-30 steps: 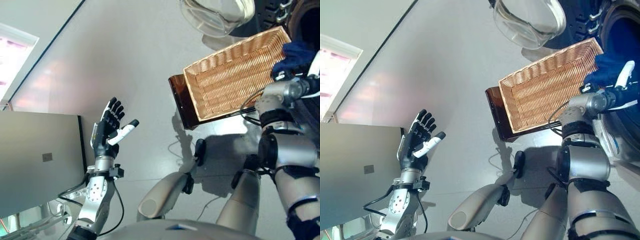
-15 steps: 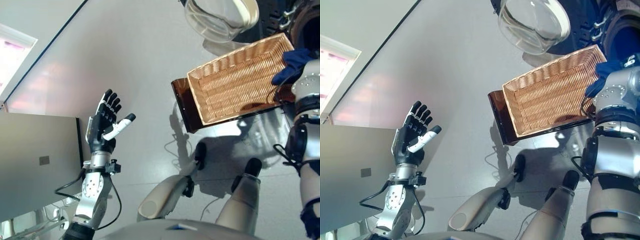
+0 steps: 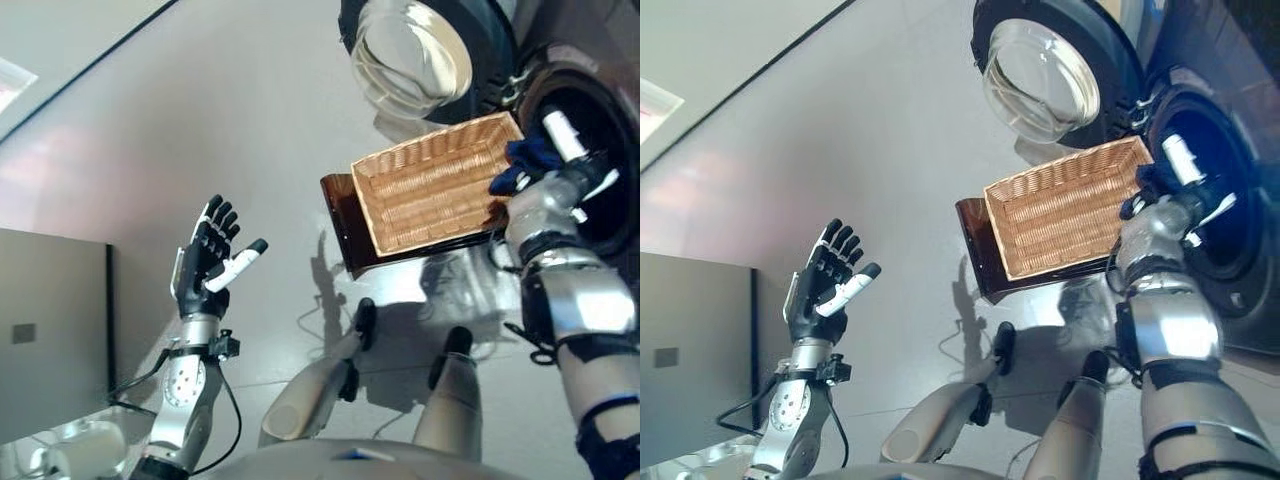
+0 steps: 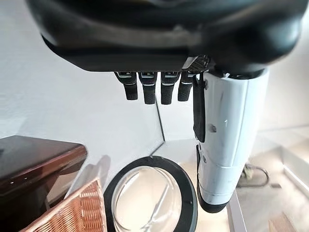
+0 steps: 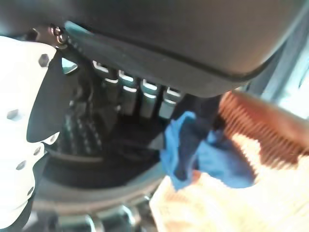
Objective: Pick up the clothes and place them into the washing machine
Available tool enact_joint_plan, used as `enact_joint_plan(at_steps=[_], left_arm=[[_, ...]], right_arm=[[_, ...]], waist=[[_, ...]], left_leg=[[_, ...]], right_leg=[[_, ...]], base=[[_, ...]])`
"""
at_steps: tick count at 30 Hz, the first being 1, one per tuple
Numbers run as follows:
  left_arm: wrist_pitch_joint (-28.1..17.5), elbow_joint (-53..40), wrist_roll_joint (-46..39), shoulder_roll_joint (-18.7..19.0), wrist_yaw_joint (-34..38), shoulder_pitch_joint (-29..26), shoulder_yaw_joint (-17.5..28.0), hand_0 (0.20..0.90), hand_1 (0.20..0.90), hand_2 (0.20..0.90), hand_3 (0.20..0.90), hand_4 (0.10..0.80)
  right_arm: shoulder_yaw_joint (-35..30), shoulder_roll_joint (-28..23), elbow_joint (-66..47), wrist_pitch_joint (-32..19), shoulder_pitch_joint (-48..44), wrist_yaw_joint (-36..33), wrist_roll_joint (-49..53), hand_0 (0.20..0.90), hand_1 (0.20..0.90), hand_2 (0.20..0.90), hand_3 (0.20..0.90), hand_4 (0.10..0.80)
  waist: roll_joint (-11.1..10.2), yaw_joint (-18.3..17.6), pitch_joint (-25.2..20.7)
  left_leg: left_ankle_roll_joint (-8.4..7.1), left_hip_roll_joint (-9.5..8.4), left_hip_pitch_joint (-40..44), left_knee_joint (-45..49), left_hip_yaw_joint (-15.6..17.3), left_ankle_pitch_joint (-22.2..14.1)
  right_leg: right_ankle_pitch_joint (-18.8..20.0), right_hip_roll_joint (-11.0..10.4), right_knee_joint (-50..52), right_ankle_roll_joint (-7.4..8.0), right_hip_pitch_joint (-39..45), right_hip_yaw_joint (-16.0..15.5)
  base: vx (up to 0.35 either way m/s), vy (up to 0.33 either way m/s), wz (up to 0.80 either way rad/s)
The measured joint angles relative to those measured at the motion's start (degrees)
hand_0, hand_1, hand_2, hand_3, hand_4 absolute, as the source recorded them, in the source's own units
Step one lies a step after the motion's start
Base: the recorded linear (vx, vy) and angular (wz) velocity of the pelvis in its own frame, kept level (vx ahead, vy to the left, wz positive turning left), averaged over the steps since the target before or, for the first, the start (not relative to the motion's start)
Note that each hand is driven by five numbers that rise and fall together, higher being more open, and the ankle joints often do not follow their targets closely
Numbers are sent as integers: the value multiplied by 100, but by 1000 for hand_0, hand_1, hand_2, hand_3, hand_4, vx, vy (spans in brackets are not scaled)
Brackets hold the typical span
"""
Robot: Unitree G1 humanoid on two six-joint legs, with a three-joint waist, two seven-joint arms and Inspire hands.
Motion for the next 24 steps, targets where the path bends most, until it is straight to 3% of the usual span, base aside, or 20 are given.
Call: enact_joint_plan(at_steps=[4, 10, 14, 18, 24], left_arm=[[14, 257, 35, -130, -41, 0, 14, 900, 900, 900, 900, 800], [122, 667, 114, -205, -144, -132, 35, 900, 900, 900, 900, 800], [220, 1744, 469, -248, -147, -230, 160, 900, 900, 900, 900, 800], [505, 3128, 665, -377, -74, -311, 283, 900, 900, 900, 900, 800], [593, 4442, 967, -523, -81, -307, 435, 900, 900, 900, 900, 800]], right_arm=[[-80, 156, -188, 84, 514, 102, -40, 900, 900, 900, 900, 800], [-285, 1019, -269, 93, 1608, 311, -32, 900, 900, 900, 900, 800], [-311, 1620, -607, 117, 2587, 498, -101, 900, 900, 900, 900, 800], [-299, 2081, -1088, 148, 3880, 760, -428, 900, 900, 900, 900, 800], [-434, 2114, -1383, 247, 5168, 1051, -1106, 900, 900, 900, 900, 800]], waist=[[-116, -28, 36], [-475, -91, -25], [-629, -196, -82], [-867, -381, -306], [-1149, -725, -632]], left_leg=[[-32, 13, 111, 10, -21, 92], [-79, 144, 581, -53, -141, 39], [-174, 226, 983, -58, -172, -131], [-155, 298, 1226, -59, -149, -218], [-147, 385, 1612, -63, 78, -398]], right_leg=[[35, 47, -65, 40, 197, -96], [21, 176, -427, 20, 876, -264], [6, 258, -694, 5, 1420, -311], [26, 330, -929, -5, 1755, -333], [174, 430, -1343, 17, 2186, -240]], base=[[31, -69, 5], [75, -63, 5], [66, -49, 3], [27, -36, -6], [29, -31, -24]])
